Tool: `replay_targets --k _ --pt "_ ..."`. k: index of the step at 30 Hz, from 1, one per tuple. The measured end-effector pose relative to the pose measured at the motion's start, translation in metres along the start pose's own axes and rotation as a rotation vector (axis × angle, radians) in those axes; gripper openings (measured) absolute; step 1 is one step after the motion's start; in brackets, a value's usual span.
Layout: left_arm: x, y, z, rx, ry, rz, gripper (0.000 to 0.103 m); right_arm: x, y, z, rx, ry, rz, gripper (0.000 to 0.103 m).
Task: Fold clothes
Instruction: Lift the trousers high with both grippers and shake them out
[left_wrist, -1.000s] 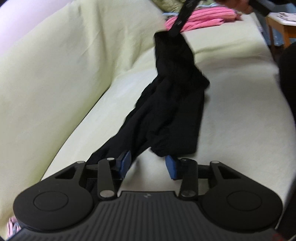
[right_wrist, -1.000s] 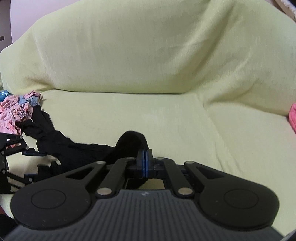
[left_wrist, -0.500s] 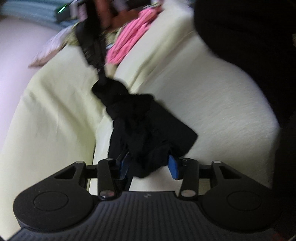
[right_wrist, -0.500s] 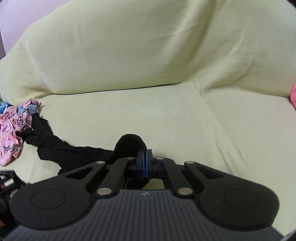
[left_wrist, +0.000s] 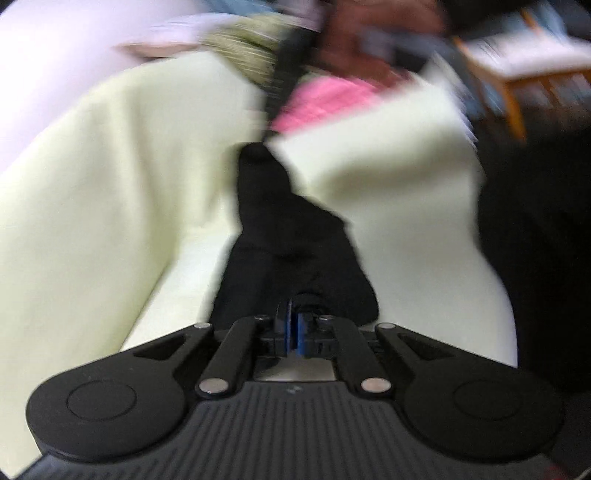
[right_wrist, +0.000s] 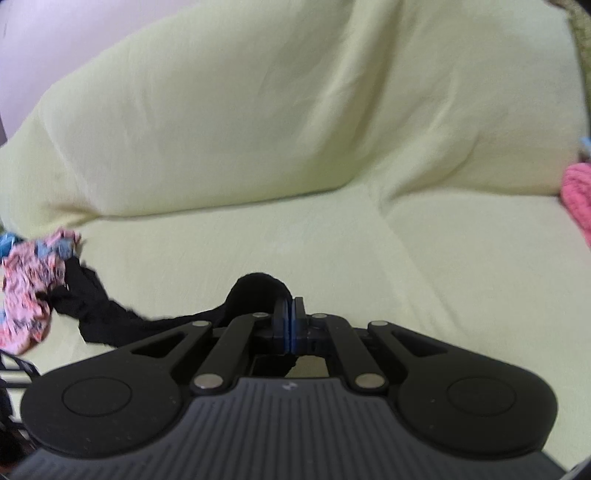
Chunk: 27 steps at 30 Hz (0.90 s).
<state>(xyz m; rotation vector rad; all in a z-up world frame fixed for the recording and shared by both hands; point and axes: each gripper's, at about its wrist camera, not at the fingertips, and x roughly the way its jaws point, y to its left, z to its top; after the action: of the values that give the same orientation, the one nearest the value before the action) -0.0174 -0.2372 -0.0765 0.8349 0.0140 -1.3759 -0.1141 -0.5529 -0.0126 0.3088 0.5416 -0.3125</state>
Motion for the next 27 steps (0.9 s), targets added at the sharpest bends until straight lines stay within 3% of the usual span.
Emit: replay_targets --k 8,12,15,19,23,27 --pt "-0.091 0.072 0.083 -0.252 -0.212 0.263 0.000 -0.127 0.006 0.023 0.022 -0.257 0.029 0.000" --pt "-0.145 0.086 0.137 -0.296 -0.312 0.359 0.000 -0.205 0.032 0.035 -0.028 -0.445 0.048 0.000" --pt "-0.183 0.094 0.174 -0.300 -0.379 0.405 0.000 -0.260 0.049 0.048 -0.053 -0.585 0.072 0.000" --pt "-0.232 0.101 0.212 -0.323 -0.456 0.438 0.000 -0.310 0.067 0.059 -0.111 -0.705 0.080 0.000" --pt "-0.265 0.107 0.243 -0.328 -0.505 0.456 0.000 -0.344 0.077 0.074 -0.157 -0.796 0.080 0.000" --pt "-0.268 0.130 0.264 -0.339 -0.518 0.460 0.000 -0.356 0.077 0.095 -0.180 -0.850 0.061 0.000"
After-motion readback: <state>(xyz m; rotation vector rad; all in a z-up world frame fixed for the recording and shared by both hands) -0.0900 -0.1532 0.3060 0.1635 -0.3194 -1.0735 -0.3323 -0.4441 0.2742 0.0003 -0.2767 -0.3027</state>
